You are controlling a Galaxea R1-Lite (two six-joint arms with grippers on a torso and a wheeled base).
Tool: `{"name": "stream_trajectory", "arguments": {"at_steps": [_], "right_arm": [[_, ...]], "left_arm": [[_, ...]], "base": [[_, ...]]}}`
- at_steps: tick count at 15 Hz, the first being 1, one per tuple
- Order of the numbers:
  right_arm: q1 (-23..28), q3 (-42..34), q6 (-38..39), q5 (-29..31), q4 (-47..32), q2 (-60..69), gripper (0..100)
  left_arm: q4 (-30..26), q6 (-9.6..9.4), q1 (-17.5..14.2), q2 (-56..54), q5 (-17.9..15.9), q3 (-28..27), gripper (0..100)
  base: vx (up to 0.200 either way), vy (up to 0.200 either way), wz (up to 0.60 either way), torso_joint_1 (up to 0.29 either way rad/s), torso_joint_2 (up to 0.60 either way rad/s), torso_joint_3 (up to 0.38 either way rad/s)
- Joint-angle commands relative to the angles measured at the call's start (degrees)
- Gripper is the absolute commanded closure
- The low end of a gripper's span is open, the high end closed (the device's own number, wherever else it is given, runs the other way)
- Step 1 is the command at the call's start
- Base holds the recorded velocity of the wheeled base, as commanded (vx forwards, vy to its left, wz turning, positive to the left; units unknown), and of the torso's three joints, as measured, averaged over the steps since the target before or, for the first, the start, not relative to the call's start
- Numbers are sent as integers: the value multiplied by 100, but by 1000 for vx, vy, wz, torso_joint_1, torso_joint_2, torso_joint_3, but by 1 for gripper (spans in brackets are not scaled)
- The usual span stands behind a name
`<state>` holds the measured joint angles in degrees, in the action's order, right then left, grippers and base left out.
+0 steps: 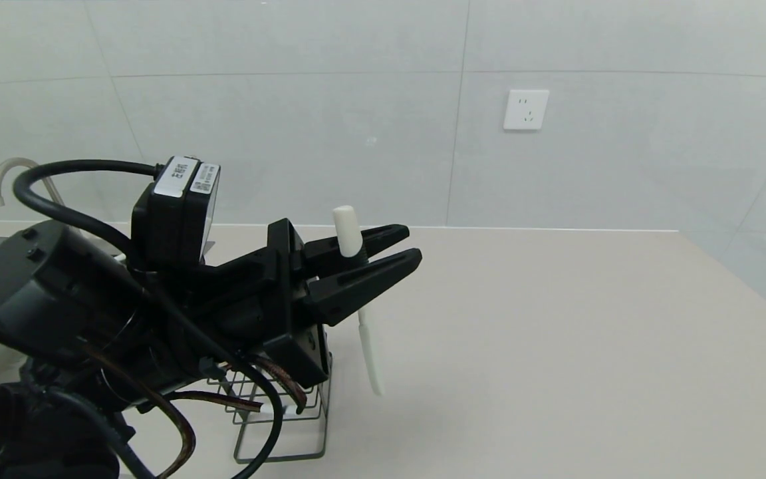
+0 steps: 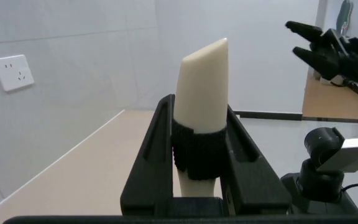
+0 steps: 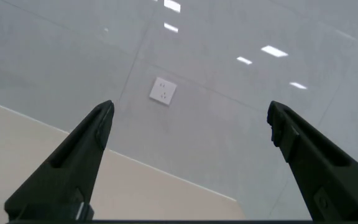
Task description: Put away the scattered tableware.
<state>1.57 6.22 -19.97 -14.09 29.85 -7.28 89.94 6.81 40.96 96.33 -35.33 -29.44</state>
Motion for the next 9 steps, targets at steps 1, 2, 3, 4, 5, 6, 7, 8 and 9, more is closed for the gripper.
{"name": "stream_trajectory", "arguments": {"at_steps": [1, 2, 3, 4, 5, 6, 7, 8, 9], "right_arm": [[-140, -622, 81, 29, -68, 587, 0], [-148, -622, 160, 38, -322, 640, 0], [-148, -622, 344, 91, -999, 649, 0], [-148, -622, 468, 161, -1447, 649, 0], [-148, -622, 564, 240, -2282, 649, 0], [-148, -622, 652, 231, -2713, 657, 0], [-148, -622, 731, 231, -2669, 657, 0], [-148, -622, 766, 231, -2643, 657, 0], [-148, -622, 784, 240, -2643, 657, 0]], "left_arm": [[6, 4, 0, -18, 0, 0, 100], [6, 4, -18, -35, 0, -9, 100], [6, 13, -18, -106, 0, -9, 100], [6, 13, -18, -114, 0, -9, 100], [6, 13, -44, -150, 0, -35, 100], [6, 13, -132, -167, 0, -35, 100], [6, 13, -185, -194, 0, -35, 100], [6, 22, -317, -290, -9, -35, 100], [6, 22, -343, -334, -9, -35, 100]], "base": [[0, 0, 0, 0, 0, 0], [0, 0, 0, 0, 0, 0], [0, 0, 0, 0, 0, 0], [0, 0, 0, 0, 0, 0], [0, 0, 0, 0, 0, 0], [0, 0, 0, 0, 0, 0], [0, 0, 0, 0, 0, 0], [0, 0, 0, 0, 0, 0], [0, 0, 0, 0, 0, 0]]}}
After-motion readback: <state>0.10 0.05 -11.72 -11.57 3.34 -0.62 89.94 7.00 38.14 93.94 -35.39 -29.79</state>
